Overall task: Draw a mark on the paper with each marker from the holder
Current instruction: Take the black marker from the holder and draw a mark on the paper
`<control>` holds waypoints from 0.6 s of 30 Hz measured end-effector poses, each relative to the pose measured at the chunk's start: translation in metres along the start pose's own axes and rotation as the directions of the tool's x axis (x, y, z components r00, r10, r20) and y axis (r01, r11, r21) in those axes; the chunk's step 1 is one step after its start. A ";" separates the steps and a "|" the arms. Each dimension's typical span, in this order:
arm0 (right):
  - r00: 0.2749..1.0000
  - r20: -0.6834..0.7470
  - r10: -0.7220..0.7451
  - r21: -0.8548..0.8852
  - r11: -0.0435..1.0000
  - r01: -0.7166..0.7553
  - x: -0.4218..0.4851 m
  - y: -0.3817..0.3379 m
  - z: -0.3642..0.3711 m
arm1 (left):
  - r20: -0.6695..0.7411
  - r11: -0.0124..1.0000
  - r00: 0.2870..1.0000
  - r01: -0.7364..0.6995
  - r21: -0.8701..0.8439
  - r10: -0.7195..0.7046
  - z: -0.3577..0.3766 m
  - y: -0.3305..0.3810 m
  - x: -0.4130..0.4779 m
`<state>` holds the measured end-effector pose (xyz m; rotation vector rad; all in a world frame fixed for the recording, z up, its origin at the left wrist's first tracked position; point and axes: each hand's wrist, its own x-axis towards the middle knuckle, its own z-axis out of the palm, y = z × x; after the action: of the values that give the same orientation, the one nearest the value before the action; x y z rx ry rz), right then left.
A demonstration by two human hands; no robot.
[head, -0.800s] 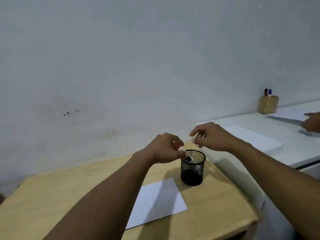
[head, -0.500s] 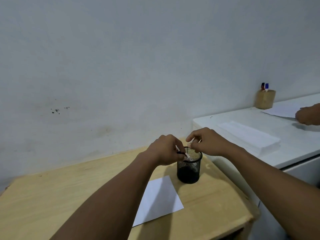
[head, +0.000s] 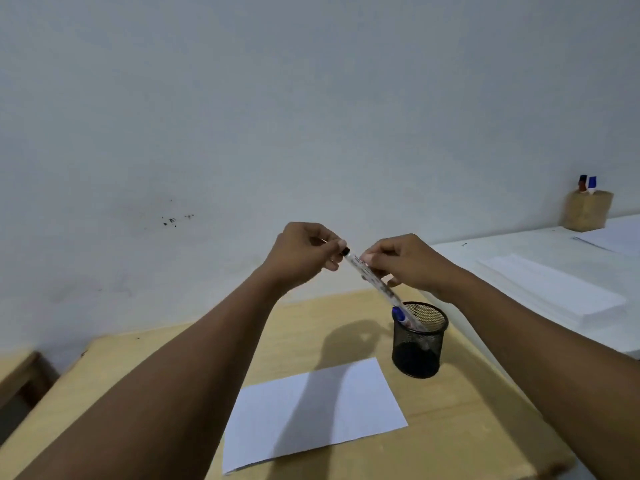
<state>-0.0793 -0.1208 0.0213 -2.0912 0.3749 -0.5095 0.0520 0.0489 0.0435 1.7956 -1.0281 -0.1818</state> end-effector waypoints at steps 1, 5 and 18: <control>0.999 0.034 -0.010 0.040 0.999 0.008 0.003 -0.009 0.008 | -0.034 0.998 0.999 0.033 -0.050 -0.034 -0.014 -0.004 -0.005; 0.981 0.185 -0.052 0.158 0.987 0.023 0.012 -0.037 0.038 | -0.109 0.968 0.980 0.141 -0.207 -0.166 -0.056 -0.028 -0.027; 0.875 0.478 0.075 0.584 0.717 -0.381 0.022 -0.037 0.191 | -0.098 0.784 0.835 0.461 -0.415 -0.542 -0.105 -0.142 -0.111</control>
<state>0.0368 0.0263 -0.0363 -1.3598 0.1565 0.0018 0.1190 0.2178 -0.0584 1.6495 -0.3026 -0.4751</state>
